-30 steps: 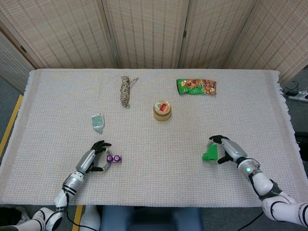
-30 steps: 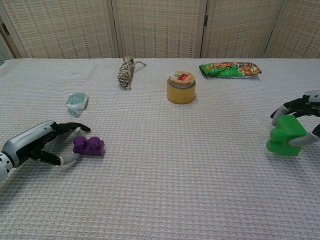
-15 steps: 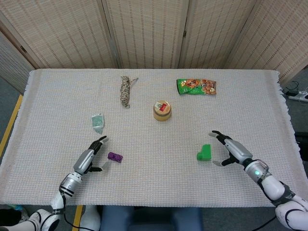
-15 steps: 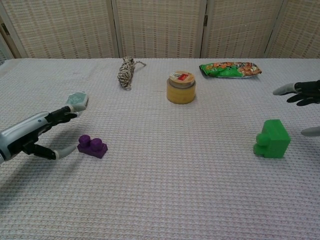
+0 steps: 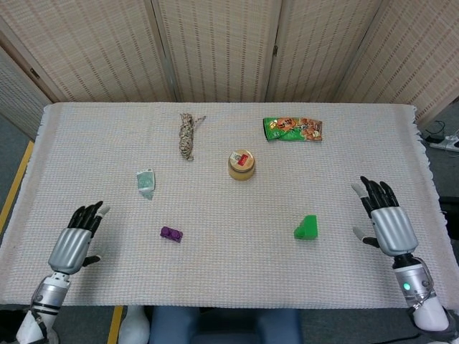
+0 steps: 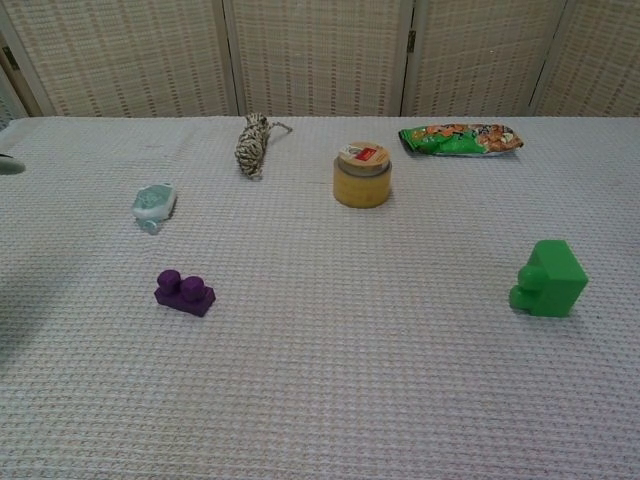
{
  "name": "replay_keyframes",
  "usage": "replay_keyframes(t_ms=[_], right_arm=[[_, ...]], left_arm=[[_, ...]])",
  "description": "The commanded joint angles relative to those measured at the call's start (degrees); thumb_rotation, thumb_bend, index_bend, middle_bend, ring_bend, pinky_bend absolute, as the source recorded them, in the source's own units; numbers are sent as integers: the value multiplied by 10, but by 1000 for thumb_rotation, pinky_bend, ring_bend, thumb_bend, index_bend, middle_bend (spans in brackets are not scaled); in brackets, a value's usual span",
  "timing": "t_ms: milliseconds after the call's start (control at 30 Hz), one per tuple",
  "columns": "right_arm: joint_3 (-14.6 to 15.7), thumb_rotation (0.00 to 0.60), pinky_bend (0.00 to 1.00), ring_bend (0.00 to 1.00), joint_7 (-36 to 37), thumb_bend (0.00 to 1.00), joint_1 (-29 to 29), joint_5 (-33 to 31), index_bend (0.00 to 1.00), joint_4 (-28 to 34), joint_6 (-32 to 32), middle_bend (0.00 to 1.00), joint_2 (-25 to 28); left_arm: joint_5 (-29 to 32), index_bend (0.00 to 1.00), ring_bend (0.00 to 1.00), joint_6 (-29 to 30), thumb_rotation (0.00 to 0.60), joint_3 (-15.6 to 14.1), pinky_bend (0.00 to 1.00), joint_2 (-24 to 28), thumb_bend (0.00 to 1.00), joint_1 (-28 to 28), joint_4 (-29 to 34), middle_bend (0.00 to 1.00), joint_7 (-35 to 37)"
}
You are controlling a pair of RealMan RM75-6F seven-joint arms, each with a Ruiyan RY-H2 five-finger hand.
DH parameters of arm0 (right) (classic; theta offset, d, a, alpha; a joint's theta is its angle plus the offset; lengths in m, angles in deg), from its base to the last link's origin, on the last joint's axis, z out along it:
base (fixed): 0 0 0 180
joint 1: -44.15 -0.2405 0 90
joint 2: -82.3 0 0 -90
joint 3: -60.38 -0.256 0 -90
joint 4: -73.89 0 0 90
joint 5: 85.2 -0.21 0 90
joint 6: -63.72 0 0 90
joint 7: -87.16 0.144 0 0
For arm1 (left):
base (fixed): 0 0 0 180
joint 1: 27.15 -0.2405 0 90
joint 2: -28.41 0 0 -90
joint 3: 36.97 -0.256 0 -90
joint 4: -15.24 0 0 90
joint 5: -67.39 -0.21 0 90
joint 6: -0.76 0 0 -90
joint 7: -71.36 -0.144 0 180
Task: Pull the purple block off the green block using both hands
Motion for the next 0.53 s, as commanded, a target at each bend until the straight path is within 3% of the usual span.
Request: replay_keyframes(t_ms=[33, 167, 533], right_arm=[[3, 600, 0, 0, -161, 294, 76, -23, 0, 32, 99, 0, -59], [4, 600, 0, 0, -166, 294, 95, -15, 0, 41, 124, 0, -62], [0, 600, 0, 0, -139, 294, 96, -19, 0, 54, 86, 0, -38]], left_arm=[[63, 0, 0, 106, 600, -1, 0, 69, 425, -89, 102, 0, -118], [60, 2, 0, 139, 600, -1, 0, 62, 425, -120, 88, 0, -91], [38, 5, 0, 117, 600, -2, 0, 75, 424, -125, 92, 0, -90]])
